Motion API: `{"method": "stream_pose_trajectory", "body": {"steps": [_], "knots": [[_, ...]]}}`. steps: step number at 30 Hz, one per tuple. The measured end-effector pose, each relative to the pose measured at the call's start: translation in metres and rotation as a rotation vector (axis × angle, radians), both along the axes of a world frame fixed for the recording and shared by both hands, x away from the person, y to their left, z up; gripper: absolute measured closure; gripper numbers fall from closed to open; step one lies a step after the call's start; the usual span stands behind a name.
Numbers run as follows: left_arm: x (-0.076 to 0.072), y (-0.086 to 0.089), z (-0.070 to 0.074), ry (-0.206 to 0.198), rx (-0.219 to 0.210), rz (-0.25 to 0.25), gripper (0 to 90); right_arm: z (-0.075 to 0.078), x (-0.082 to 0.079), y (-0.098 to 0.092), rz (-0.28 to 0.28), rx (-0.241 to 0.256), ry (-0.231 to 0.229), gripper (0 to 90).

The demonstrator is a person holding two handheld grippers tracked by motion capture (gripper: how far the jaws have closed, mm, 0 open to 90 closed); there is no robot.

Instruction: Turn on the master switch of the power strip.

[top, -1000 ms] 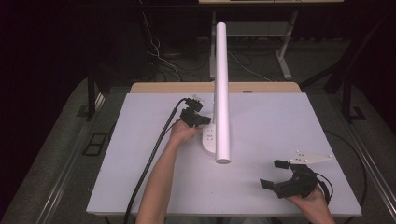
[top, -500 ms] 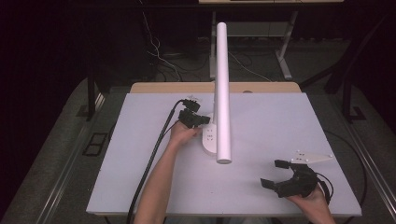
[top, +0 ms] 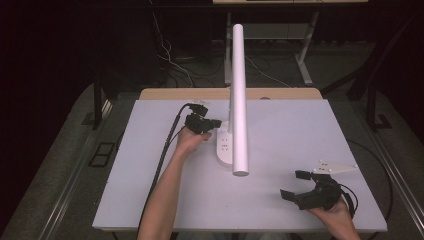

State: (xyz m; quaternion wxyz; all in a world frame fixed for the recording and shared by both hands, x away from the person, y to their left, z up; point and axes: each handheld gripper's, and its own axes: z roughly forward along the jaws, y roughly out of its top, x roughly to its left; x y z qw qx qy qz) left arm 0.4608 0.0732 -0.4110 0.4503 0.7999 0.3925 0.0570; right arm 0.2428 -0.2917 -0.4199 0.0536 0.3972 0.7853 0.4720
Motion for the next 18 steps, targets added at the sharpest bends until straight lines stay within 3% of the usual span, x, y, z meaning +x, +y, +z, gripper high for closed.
{"method": "stream_pose_trajectory", "body": {"steps": [7, 8, 11, 14, 15, 18], "knots": [[-0.005, 0.012, 0.011, -0.021, 0.058, -0.044, 78.3, -0.001, 0.002, -0.003, -0.016, 0.006, 0.001, 0.1], [-0.006, 0.013, 0.012, -0.018, 0.038, -0.037, 75.6, -0.001, 0.002, -0.004, -0.018, 0.006, 0.002, 0.1], [-0.009, 0.018, 0.016, -0.009, 0.025, -0.045, 62.0, -0.001, 0.002, -0.003, -0.018, 0.006, 0.001, 0.1], [-0.011, 0.023, 0.021, -0.014, 0.045, -0.038, 43.7, -0.001, 0.002, -0.002, -0.014, 0.003, 0.0, 0.1], [-0.012, 0.025, 0.022, -0.006, 0.026, -0.039, 32.0, -0.002, 0.002, -0.002, -0.014, 0.003, 0.002, 0.1], [-0.016, 0.031, 0.025, 0.0, -0.01, -0.045, 25.1, -0.002, 0.003, -0.002, -0.013, 0.004, 0.001, 0.1]]}}
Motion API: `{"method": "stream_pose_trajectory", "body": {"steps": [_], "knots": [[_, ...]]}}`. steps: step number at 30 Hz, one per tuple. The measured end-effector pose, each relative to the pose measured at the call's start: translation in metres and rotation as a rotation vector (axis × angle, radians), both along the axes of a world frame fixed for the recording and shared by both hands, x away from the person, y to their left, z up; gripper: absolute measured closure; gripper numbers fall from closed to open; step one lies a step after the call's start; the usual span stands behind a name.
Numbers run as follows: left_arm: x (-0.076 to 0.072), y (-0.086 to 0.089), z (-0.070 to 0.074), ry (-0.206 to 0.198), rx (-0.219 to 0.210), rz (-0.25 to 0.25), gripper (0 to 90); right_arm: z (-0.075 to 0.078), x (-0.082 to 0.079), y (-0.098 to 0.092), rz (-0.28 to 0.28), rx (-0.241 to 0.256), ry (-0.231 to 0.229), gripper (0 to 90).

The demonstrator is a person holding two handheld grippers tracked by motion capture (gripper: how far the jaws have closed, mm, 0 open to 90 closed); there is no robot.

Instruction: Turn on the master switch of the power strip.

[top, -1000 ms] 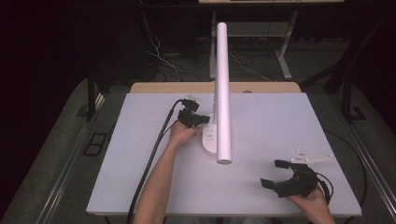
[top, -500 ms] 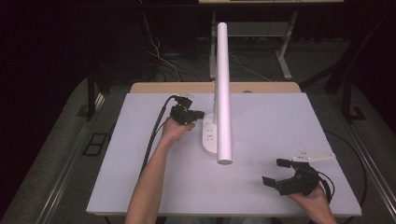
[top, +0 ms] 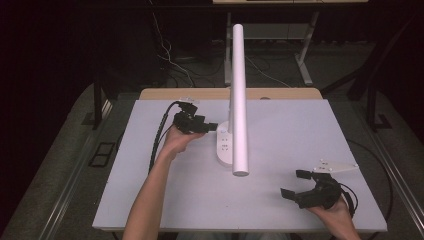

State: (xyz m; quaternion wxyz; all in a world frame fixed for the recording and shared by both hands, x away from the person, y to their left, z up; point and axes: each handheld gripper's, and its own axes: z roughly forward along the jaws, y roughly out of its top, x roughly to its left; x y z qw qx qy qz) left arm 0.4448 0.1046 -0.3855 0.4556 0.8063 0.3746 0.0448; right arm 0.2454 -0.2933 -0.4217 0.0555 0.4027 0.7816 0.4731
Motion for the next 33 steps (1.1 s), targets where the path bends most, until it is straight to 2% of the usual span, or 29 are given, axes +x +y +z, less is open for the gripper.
{"method": "stream_pose_trajectory", "body": {"steps": [3, 5, 6, 10, 18, 24, 33], "knots": [[-0.004, 0.007, 0.003, 0.01, -0.013, 0.005, 12.3, 0.0, 0.0, 0.0, -0.003, 0.002, 0.004, 0.1], [-0.005, 0.011, 0.005, 0.033, -0.005, 0.005, 1.9, 0.0, 0.0, 0.0, -0.002, 0.002, 0.004, 0.1], [-0.007, 0.013, 0.005, 0.031, -0.006, 0.009, 0.0, 0.0, 0.0, 0.0, -0.002, 0.003, 0.004, 0.1], [-0.017, 0.022, 0.009, 0.021, -0.032, 0.022, 0.0, 0.001, 0.0, 0.0, -0.003, 0.004, 0.002, 0.1], [-0.043, 0.037, 0.015, -0.006, -0.04, 0.033, 0.0, 0.001, 0.0, -0.001, -0.006, 0.004, -0.001, 0.1], [-0.061, 0.042, 0.013, -0.015, -0.049, 0.032, 0.0, 0.001, -0.001, 0.0, -0.004, 0.004, -0.001, 0.1], [-0.089, 0.046, 0.012, -0.052, -0.066, 0.013, 0.0, 0.002, -0.002, 0.0, -0.005, 0.009, -0.011, 0.1]]}}
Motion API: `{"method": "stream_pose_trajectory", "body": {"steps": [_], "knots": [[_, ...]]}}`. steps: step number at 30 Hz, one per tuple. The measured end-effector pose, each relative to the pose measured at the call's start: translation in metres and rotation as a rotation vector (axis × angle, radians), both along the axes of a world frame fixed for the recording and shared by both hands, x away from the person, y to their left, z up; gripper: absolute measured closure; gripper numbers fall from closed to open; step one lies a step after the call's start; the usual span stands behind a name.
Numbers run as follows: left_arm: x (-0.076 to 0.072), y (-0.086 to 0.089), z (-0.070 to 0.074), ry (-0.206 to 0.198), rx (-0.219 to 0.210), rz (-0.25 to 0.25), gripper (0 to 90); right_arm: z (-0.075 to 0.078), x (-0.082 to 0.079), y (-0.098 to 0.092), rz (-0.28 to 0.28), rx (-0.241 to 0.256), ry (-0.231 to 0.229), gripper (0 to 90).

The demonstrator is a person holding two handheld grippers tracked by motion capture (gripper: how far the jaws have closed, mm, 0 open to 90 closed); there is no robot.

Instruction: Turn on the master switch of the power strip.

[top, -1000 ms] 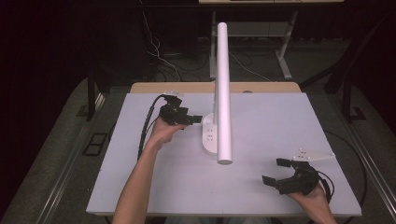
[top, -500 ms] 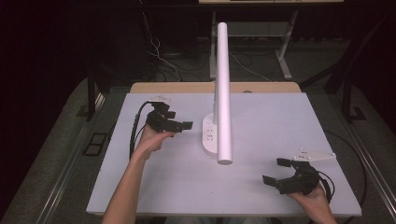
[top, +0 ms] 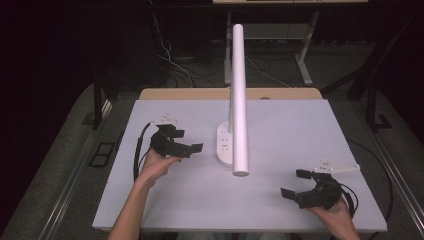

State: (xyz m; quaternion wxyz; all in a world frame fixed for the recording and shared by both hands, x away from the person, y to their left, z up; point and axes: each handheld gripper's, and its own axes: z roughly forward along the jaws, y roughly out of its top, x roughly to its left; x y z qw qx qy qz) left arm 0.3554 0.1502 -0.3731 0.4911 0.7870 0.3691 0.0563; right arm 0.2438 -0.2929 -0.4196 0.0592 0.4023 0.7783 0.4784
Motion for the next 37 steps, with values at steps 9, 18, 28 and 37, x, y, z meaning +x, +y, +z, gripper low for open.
{"method": "stream_pose_trajectory", "body": {"steps": [9, 18, 28, 37], "knots": [[-0.025, 0.007, -0.008, -0.011, -0.013, 0.001, 0.0, 0.001, -0.001, 0.002, 0.005, -0.006, -0.002, 0.1], [-0.045, 0.016, -0.018, -0.028, -0.026, 0.007, 0.0, 0.0, -0.001, 0.002, 0.005, -0.006, 0.001, 0.1], [-0.069, 0.023, -0.033, -0.044, -0.066, 0.028, 0.0, 0.0, -0.001, 0.003, 0.004, -0.01, 0.005, 0.1], [-0.086, 0.023, -0.044, -0.035, -0.076, 0.02, 0.0, 0.0, -0.003, 0.004, -0.003, -0.01, 0.009, 0.1]]}}
